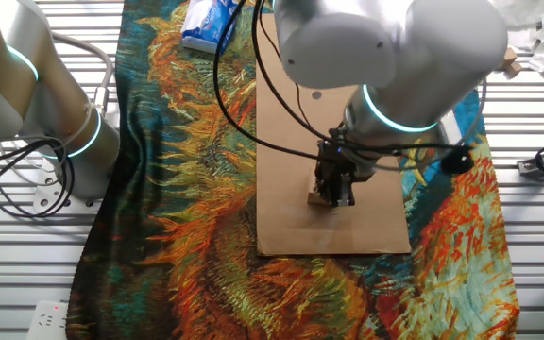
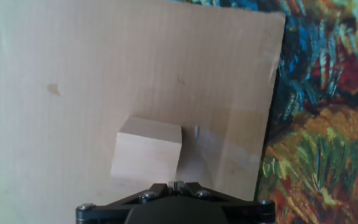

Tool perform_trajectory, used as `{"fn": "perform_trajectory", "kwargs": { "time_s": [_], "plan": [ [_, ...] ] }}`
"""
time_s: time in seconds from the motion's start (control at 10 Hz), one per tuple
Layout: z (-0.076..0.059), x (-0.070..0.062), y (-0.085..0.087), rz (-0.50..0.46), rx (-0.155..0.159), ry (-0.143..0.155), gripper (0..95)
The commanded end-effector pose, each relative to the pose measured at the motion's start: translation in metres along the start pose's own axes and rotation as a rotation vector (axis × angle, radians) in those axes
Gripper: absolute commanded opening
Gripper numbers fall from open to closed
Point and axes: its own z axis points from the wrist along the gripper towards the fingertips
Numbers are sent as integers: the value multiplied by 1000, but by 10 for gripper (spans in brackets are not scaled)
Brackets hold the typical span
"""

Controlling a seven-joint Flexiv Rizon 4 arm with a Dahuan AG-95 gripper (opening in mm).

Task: Use the gripper to push the small block from left to right

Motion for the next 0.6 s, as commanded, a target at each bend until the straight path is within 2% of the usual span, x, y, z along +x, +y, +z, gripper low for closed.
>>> {"fn": "perform_trajectory", "kwargs": {
  "time_s": [0.1, 0.2, 0.4, 0.6],
  "plan": [
    [11, 14, -1, -5, -5, -13, 0],
    [11, 15, -1, -12, 6, -4, 0],
    [1, 12, 1, -12, 2, 18, 0],
    [-7, 1, 2, 4, -1, 24, 0]
  ]
}}
